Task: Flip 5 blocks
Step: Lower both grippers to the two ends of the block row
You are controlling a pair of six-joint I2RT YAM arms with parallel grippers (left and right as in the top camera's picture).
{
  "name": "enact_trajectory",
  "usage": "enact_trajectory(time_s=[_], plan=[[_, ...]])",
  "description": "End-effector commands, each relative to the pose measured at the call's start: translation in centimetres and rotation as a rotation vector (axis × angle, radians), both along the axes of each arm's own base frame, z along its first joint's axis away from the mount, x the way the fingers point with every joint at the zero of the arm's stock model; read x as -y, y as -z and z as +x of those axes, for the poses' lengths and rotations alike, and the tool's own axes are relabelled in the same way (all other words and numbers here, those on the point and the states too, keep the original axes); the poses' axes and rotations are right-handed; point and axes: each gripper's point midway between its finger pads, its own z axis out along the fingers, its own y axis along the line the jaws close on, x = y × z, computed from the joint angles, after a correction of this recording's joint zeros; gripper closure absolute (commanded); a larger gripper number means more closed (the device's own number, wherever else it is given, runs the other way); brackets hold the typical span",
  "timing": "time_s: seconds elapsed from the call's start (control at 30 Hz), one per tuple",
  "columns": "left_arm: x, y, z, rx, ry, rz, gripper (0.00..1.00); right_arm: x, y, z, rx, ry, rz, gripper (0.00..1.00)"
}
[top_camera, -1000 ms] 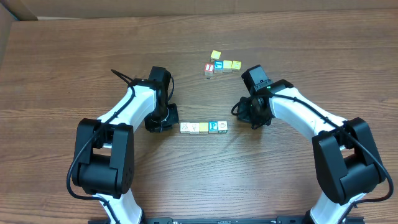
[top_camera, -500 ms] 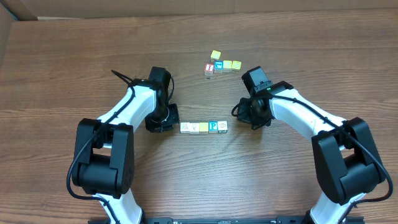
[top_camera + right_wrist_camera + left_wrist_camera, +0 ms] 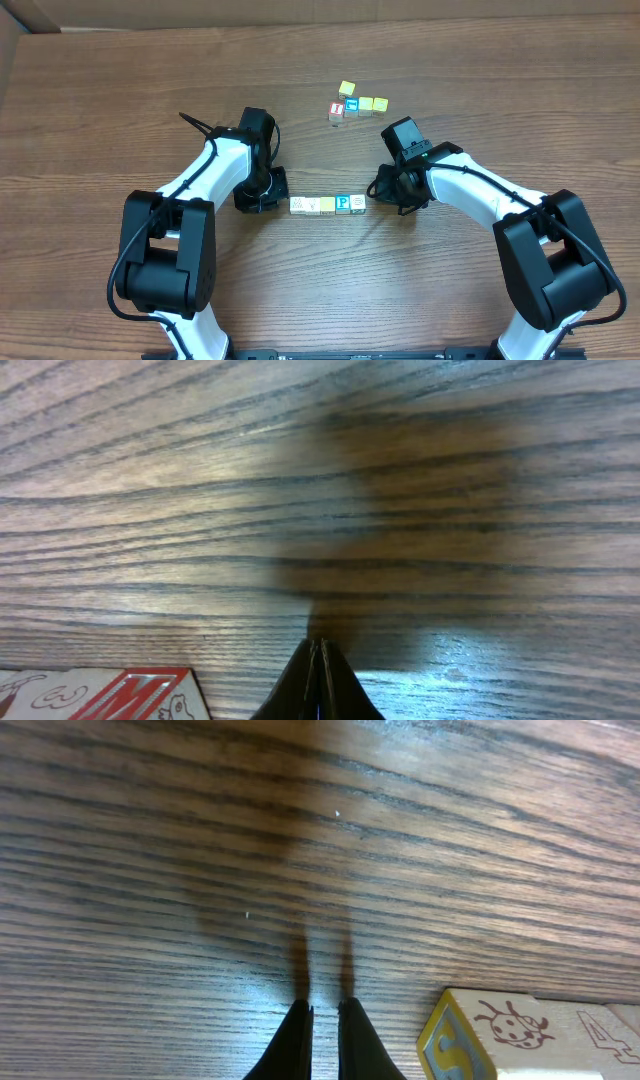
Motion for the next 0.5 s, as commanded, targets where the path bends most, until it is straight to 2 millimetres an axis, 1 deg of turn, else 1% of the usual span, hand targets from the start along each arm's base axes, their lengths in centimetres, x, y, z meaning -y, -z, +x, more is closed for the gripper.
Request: enact_trajectory(time_s=[0.0, 0.13, 0.27, 0.37, 0.47], plan=[[0.2, 0.4, -0.6, -0.029, -0.001, -0.005, 0.96, -0.2, -0.7, 0.1, 0.019, 0.019, 0.013, 0.96], [0.1, -0.1, -0.1, -0.009, 0.012, -0.002, 0.96, -0.2, -0.7, 0.2, 0.021, 0.026, 0.016, 0.96], [-0.6, -1.7, 1.0, 0.035, 0.007, 0.039, 0.96, -0.2, -0.7, 0.2, 0.02, 0.026, 0.016, 0.96], [-0.4, -3.1, 1.7, 0.072, 0.003, 0.029, 0.96, -0.2, -0.7, 0.2, 0.02, 0.026, 0.016, 0.96], [-0.4, -3.5, 1.8, 0.082, 0.003, 0.027, 0.96, -0.2, -0.7, 0.2, 0.019, 0.026, 0.017, 0.96]])
